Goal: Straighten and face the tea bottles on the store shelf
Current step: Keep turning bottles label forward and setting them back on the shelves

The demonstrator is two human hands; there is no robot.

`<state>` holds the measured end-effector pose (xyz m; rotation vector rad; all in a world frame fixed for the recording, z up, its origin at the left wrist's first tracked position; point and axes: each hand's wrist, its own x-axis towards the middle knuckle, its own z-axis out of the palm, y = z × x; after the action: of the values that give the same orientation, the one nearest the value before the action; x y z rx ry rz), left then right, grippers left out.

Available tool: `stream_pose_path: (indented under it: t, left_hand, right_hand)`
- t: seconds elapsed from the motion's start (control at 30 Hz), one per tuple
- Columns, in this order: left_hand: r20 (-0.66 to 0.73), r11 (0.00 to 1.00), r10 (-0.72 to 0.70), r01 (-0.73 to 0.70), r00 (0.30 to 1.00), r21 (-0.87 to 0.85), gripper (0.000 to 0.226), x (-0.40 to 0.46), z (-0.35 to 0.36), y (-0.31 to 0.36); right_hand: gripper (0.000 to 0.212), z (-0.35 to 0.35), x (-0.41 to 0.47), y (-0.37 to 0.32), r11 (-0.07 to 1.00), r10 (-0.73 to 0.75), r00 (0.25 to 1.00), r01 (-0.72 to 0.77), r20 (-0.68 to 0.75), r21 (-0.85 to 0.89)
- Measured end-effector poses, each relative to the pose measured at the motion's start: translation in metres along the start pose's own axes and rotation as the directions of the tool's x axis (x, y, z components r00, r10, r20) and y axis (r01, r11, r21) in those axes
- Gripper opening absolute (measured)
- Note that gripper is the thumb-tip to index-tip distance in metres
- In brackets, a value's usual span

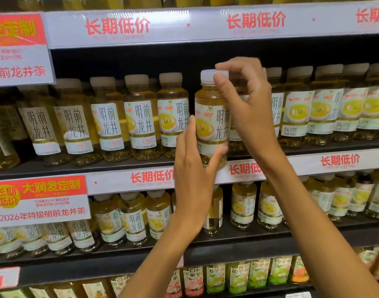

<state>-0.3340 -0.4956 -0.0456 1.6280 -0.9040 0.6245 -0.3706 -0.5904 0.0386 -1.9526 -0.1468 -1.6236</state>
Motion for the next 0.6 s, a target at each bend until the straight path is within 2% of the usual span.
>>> stream_pose_path:
  t: [0.13,0.27,0.43,0.6]
  left_hand:
    - [-0.038,0.991,-0.004,0.009,0.999,0.136,0.074,0.001,0.006,0.005]
    - [-0.145,0.904,0.045,0.021,0.988,0.427,0.074,0.004,0.007,0.01]
    - [-0.161,0.85,0.093,0.006,0.983,0.527,0.065,0.004,0.009,0.009]
    - [-0.139,0.822,0.081,0.013,0.987,0.569,0.066,0.006,0.01,0.006]
  right_hand:
    - [0.022,0.002,0.004,0.005,0.995,-0.007,1.0,0.005,-0.02,-0.099]
    - [0.019,0.004,0.008,0.007,0.981,-0.012,1.0,0.007,-0.027,-0.193]
    - [0.024,0.006,0.016,0.009,0.921,-0.046,0.999,0.035,-0.02,-0.389]
    - [0.022,0.007,0.018,0.012,0.817,-0.122,0.992,0.119,0.033,-0.565]
